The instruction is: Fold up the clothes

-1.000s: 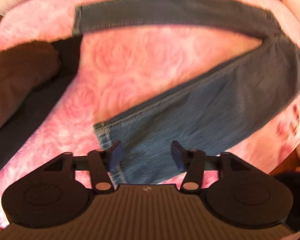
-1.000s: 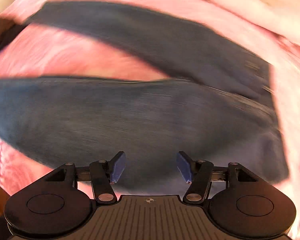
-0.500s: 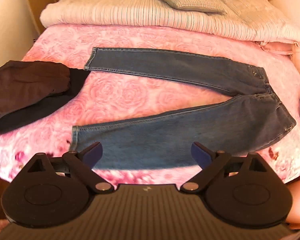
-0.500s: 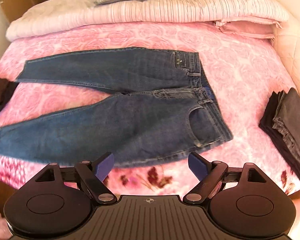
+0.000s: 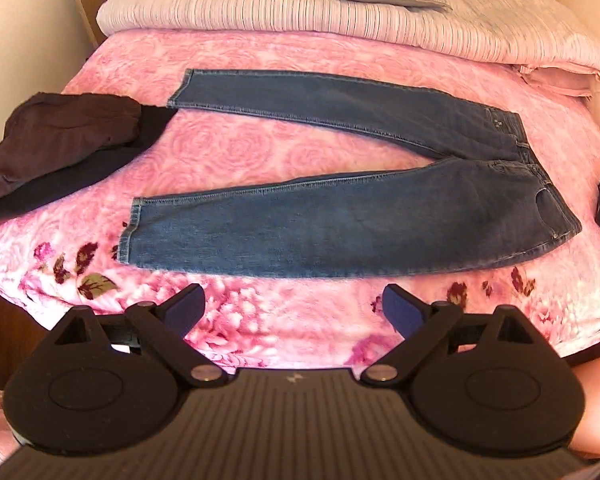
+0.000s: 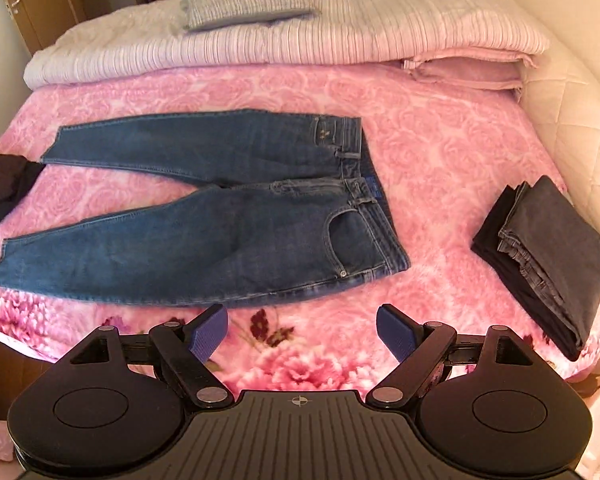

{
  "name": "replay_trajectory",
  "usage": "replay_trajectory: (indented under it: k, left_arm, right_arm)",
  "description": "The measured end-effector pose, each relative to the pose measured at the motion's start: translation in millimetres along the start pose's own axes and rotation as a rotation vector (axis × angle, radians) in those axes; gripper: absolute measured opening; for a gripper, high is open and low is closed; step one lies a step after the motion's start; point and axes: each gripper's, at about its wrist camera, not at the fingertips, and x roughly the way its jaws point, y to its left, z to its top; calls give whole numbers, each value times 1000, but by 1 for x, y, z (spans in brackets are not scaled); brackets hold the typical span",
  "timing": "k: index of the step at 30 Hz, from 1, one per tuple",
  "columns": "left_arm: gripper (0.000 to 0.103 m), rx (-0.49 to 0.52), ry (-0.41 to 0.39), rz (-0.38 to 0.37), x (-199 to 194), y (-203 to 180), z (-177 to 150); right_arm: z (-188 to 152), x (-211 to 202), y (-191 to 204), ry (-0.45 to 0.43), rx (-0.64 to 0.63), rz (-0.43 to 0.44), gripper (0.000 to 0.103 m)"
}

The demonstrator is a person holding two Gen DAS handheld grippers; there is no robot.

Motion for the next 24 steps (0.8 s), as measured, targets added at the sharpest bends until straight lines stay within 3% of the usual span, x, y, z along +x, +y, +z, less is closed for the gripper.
replay_trajectory:
  k: [24]
  left_arm:
    - [93,-36,-40,46,-22,25,-18]
  right_arm:
    - [-1,-8,34,-34,-90,29,85]
